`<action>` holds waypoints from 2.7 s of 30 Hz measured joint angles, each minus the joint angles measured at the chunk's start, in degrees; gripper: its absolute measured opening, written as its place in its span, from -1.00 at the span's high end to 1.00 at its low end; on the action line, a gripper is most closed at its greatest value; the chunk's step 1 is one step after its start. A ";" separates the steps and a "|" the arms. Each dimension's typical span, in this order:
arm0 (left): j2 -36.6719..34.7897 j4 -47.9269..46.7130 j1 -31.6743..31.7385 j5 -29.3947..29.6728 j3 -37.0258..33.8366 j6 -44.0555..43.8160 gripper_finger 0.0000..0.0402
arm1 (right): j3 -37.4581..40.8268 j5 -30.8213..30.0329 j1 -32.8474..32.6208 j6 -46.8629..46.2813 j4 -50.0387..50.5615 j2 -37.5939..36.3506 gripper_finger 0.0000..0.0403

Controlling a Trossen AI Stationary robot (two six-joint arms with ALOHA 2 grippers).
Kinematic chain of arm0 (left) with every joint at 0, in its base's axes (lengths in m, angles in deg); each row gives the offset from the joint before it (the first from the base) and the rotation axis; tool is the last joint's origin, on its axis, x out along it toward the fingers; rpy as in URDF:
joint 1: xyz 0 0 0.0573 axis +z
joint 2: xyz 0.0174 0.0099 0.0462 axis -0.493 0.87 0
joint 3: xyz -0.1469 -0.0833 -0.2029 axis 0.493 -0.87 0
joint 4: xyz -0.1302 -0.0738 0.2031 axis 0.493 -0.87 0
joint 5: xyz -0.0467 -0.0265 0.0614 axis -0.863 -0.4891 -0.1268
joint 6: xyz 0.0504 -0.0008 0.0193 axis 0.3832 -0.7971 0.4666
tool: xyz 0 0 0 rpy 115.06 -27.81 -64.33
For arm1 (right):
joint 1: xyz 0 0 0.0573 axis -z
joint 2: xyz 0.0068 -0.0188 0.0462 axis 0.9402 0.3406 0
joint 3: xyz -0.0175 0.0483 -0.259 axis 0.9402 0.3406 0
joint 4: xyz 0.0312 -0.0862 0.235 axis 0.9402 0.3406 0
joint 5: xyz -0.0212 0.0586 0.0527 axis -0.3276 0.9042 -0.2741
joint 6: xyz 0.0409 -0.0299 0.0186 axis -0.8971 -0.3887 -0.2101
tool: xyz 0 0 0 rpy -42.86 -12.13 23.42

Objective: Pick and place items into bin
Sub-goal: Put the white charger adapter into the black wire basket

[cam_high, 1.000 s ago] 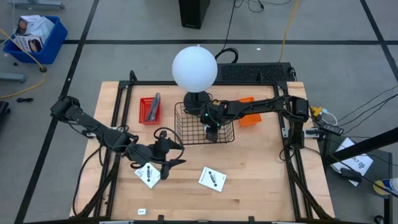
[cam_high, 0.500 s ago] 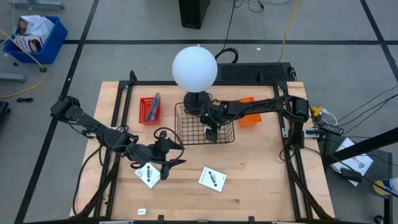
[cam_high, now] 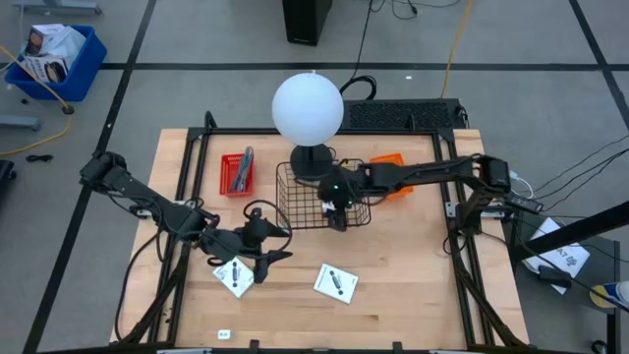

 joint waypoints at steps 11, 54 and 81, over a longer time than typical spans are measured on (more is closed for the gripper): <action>0.00 -7.98 -3.17 -6.24 -0.04 -10.80 -0.27 | 0.00 -3.10 -14.70 -4.21 -1.50 -7.48 -0.20; 13.77 -7.28 -31.86 -9.00 0.00 -36.80 -0.27 | 13.25 -11.74 -36.07 -6.20 -35.24 -7.12 -0.18; 12.37 -4.17 -32.94 -8.90 0.02 -43.28 -0.27 | 13.29 -11.68 -37.18 -3.16 -52.02 3.41 -0.12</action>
